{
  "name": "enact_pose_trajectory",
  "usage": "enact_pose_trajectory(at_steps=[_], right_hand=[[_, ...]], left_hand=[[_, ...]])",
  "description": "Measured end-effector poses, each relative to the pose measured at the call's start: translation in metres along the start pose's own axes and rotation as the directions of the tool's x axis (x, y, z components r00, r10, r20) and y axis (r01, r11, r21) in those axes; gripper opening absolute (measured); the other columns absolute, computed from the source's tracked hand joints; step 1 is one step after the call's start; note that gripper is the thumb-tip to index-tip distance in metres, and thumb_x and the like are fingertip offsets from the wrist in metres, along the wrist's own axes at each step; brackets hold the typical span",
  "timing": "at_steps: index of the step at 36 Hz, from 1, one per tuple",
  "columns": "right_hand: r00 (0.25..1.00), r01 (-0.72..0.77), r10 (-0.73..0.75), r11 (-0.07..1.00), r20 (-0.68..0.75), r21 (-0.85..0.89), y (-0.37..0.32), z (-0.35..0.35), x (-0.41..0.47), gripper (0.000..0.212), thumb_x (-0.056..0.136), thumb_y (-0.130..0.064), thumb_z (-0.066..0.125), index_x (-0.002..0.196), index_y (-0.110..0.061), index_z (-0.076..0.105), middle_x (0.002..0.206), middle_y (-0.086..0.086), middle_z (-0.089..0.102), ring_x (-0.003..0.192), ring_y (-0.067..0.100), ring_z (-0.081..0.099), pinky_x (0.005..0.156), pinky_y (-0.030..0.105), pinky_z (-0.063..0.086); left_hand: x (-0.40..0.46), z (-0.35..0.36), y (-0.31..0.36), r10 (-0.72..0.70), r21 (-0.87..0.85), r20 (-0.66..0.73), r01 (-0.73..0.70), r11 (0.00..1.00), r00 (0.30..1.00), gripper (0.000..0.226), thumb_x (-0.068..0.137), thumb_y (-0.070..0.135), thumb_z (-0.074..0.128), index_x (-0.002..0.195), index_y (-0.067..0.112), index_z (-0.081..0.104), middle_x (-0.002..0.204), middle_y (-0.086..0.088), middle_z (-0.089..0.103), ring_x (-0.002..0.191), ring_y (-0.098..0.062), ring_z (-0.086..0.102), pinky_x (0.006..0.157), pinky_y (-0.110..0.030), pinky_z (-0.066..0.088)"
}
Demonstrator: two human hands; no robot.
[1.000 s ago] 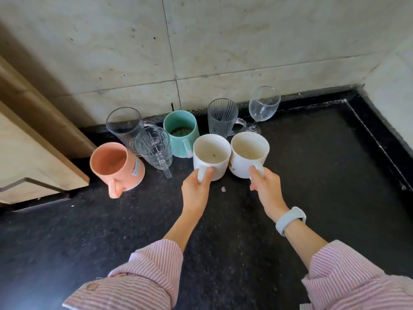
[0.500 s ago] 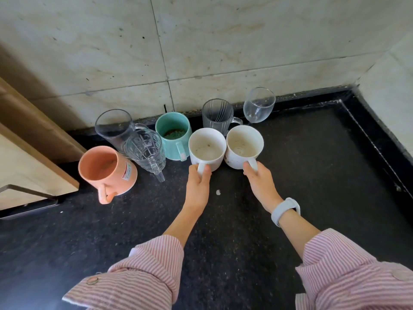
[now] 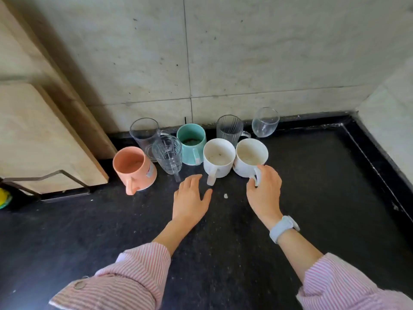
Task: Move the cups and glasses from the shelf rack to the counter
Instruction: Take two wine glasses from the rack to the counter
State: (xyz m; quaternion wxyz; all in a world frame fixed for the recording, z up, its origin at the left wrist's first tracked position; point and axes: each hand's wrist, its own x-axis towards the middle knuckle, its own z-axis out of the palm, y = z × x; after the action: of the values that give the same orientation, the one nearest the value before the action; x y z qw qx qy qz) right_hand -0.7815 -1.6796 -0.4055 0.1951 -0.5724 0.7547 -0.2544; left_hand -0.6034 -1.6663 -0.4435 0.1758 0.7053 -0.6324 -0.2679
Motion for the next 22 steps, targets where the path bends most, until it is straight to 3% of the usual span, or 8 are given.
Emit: enact_pose_trajectory(at_steps=[5, 10, 14, 16, 22], right_hand=[[0.941, 0.301, -0.295, 0.953, 0.166, -0.011, -0.057, -0.005, -0.018, 0.027, 0.087, -0.013, 0.049, 0.112, -0.012, 0.06, 0.111, 0.01, 0.063, 0.109, 0.03, 0.053, 0.095, 0.046, 0.041], [0.801, 0.499, -0.508, 0.859, 0.316, 0.116, -0.13, 0.008, -0.063, 0.034, 0.089, -0.016, 0.047, 0.122, -0.013, 0.056, 0.126, 0.008, 0.059, 0.119, 0.027, 0.049, 0.102, 0.038, 0.037], [0.662, 0.658, -0.668, 0.735, 0.34, 0.163, -0.185, 0.023, -0.127, 0.031, 0.088, -0.019, 0.047, 0.115, -0.014, 0.06, 0.12, 0.008, 0.061, 0.115, 0.029, 0.048, 0.095, 0.039, 0.04], [0.588, 0.716, -0.735, 0.667, 0.337, 0.204, -0.21, 0.029, -0.169, 0.031, 0.089, -0.02, 0.047, 0.116, -0.015, 0.061, 0.12, 0.005, 0.061, 0.117, 0.026, 0.047, 0.097, 0.035, 0.034], [0.242, 0.847, -0.879, 0.398, 0.41, 0.352, -0.265, 0.038, -0.333, 0.034, 0.092, -0.024, 0.043, 0.124, -0.018, 0.053, 0.131, 0.001, 0.053, 0.128, 0.021, 0.035, 0.103, 0.031, 0.029]], left_hand=[[-0.02, -0.068, -0.013, 0.076, 0.227, -0.07, -0.058, 0.972, 0.995, 0.047, 0.091, 0.035, 0.049, 0.133, 0.017, 0.04, 0.138, -0.003, 0.046, 0.124, -0.027, 0.045, 0.104, -0.045, 0.036], [-0.074, -0.145, -0.042, 0.005, 0.325, -0.214, 0.067, 0.943, 0.977, 0.037, 0.092, 0.033, 0.045, 0.126, 0.018, 0.045, 0.13, -0.001, 0.052, 0.115, -0.025, 0.051, 0.095, -0.041, 0.039], [-0.151, -0.202, -0.08, -0.085, 0.35, -0.369, 0.223, 0.91, 0.925, 0.038, 0.092, 0.036, 0.043, 0.127, 0.022, 0.047, 0.13, 0.002, 0.053, 0.121, -0.021, 0.046, 0.101, -0.038, 0.036], [-0.199, -0.225, -0.1, -0.139, 0.339, -0.43, 0.303, 0.891, 0.892, 0.038, 0.092, 0.036, 0.044, 0.127, 0.022, 0.049, 0.131, 0.003, 0.052, 0.123, -0.02, 0.045, 0.101, -0.038, 0.035], [-0.388, -0.263, -0.153, -0.323, 0.217, -0.629, 0.558, 0.801, 0.707, 0.035, 0.092, 0.036, 0.044, 0.124, 0.024, 0.05, 0.129, 0.003, 0.053, 0.12, -0.022, 0.046, 0.097, -0.04, 0.034]])
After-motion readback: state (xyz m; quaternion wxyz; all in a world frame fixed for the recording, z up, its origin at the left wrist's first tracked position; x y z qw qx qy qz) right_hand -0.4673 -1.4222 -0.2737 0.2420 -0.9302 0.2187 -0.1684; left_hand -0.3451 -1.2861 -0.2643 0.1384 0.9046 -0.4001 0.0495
